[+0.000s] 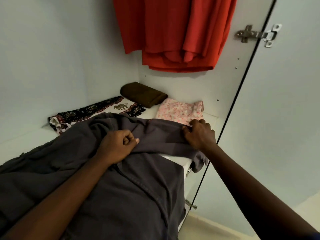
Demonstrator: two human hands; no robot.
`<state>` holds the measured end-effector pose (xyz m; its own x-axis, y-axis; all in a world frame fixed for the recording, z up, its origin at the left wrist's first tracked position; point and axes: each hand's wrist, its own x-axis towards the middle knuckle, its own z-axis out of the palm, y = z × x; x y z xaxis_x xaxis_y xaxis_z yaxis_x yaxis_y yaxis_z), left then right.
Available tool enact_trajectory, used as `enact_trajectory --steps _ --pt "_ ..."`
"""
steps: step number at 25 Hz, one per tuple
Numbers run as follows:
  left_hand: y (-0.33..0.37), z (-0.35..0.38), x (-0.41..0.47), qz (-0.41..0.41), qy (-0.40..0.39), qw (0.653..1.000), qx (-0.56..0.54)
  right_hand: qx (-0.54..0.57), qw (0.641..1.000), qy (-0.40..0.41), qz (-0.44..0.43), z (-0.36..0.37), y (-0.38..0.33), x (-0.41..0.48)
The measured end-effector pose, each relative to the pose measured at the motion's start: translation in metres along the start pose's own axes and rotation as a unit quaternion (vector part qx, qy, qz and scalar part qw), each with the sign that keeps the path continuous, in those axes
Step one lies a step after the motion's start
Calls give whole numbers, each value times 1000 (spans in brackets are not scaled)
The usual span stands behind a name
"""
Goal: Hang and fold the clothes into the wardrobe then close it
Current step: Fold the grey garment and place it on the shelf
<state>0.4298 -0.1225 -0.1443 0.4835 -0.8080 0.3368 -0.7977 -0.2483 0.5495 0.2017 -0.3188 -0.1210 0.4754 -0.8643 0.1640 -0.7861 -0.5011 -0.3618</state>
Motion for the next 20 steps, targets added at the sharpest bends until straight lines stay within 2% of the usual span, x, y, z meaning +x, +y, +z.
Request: enact_trajectory --steps 2,3,9,11,14,16,18,20 --pt "2 -2 1 -8 -5 1000 -2 -89 995 -40 -1 1 4 24" --pt "4 -2 0 -17 -18 1000 6 -93 994 -48 -10 1 7 32" --pt "39 -5 8 -169 -81 982 37 115 987 -16 -108 -18 6 43" --pt "61 -7 8 -230 -38 972 0 177 971 -4 -159 -33 -6 33" --pt "99 -5 0 -269 67 958 -77 258 928 -3 -268 -53 -29 10" --pt "124 -8 -5 -312 49 928 -199 317 889 -20 -331 -59 -50 -10" --pt "147 -17 -10 -346 19 862 -369 365 849 -61 -377 -57 -71 -27" --pt "154 -33 -10 -366 55 807 -460 386 816 -134 -408 -53 -85 -40"
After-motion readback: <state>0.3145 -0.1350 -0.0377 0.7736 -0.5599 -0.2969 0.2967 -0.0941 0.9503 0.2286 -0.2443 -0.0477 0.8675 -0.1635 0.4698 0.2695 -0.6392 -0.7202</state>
